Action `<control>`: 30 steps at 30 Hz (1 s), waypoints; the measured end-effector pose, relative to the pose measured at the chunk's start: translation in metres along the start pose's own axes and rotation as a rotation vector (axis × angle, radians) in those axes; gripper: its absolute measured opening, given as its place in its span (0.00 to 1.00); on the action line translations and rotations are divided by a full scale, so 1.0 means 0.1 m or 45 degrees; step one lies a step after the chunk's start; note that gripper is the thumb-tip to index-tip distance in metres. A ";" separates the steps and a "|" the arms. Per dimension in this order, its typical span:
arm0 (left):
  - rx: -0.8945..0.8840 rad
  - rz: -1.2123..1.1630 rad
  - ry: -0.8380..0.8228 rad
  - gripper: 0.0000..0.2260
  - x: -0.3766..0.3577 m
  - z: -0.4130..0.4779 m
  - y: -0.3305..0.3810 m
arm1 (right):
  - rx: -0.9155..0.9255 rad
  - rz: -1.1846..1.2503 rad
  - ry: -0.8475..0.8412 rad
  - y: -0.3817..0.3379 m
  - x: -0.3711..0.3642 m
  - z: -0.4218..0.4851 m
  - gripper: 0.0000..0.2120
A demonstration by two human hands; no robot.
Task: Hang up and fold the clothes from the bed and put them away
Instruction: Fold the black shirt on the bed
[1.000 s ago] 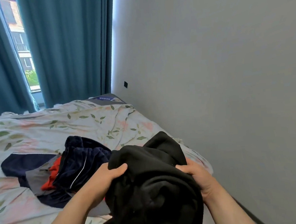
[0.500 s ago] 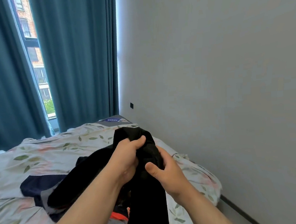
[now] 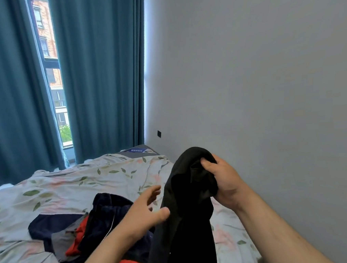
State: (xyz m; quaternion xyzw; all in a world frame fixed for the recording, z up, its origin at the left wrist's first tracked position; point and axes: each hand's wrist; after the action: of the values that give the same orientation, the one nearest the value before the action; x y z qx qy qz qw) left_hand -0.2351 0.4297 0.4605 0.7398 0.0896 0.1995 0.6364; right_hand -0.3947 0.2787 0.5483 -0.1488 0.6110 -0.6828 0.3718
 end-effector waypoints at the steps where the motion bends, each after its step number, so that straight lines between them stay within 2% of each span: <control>1: -0.010 -0.050 -0.164 0.33 -0.11 0.00 -0.02 | -0.002 0.011 -0.007 -0.03 -0.06 0.04 0.13; 2: -0.024 -0.096 -0.228 0.32 -0.22 0.02 -0.03 | -0.003 -0.001 -0.010 -0.04 -0.15 0.07 0.13; 3: -0.014 -0.110 -0.187 0.30 -0.33 0.07 -0.04 | -0.003 -0.041 -0.015 -0.03 -0.24 0.10 0.12; 6: 0.074 -0.134 0.178 0.19 -0.53 0.22 0.01 | -0.002 -0.190 0.015 0.07 -0.50 0.22 0.09; 8: 0.158 -0.285 0.354 0.09 -0.46 0.34 0.06 | 0.008 -0.156 0.042 0.11 -0.56 0.27 0.11; 9: 0.193 -0.378 0.413 0.07 -0.38 0.40 0.10 | 0.022 -0.134 0.016 0.12 -0.53 0.26 0.13; 11: 0.234 -0.552 0.507 0.08 -0.22 0.49 0.20 | 0.032 -0.237 -0.044 0.21 -0.37 0.15 0.19; 13: 0.259 -0.777 0.609 0.10 -0.10 0.57 0.33 | -0.028 -0.529 -0.061 0.48 -0.16 -0.03 0.18; 15: 0.295 -1.037 0.664 0.13 -0.03 0.64 0.47 | -0.147 -0.775 -0.099 0.84 -0.01 -0.25 0.24; 17: 0.331 -1.243 0.592 0.13 0.01 0.69 0.58 | -0.246 -0.835 -0.148 1.13 0.00 -0.42 0.28; 19: 0.365 -1.347 0.478 0.14 0.00 0.70 0.67 | -0.233 -0.875 -0.150 1.31 -0.04 -0.47 0.22; 21: 0.363 -1.331 0.448 0.15 0.03 0.69 0.72 | -0.214 -0.878 -0.051 1.37 -0.06 -0.42 0.07; 22: 0.345 -1.308 0.458 0.14 0.09 0.69 0.75 | -0.227 -0.854 -0.001 1.36 -0.03 -0.36 0.04; 24: 0.300 -1.259 0.526 0.14 0.28 0.67 0.77 | -0.223 -0.902 0.097 1.28 0.06 -0.22 0.11; 27: 0.243 -1.007 0.795 0.13 0.64 0.64 0.65 | -0.098 -1.028 0.149 0.95 0.15 0.08 0.11; 30: 0.335 -0.831 0.917 0.20 0.92 0.63 0.36 | 0.021 -1.094 0.138 0.56 0.07 0.38 0.09</control>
State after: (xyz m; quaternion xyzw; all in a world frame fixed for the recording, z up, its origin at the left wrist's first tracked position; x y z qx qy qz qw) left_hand -0.1306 0.4024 0.5051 0.6313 0.5545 0.2199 0.4956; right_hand -0.3560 0.2478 0.5015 -0.3505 0.5067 -0.7874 0.0222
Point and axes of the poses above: each hand's wrist, its own z-axis towards the middle knuckle, its own x-axis out of the back of the hand, y = z × x, and after that the axes turned 9 degrees about x, right-handed
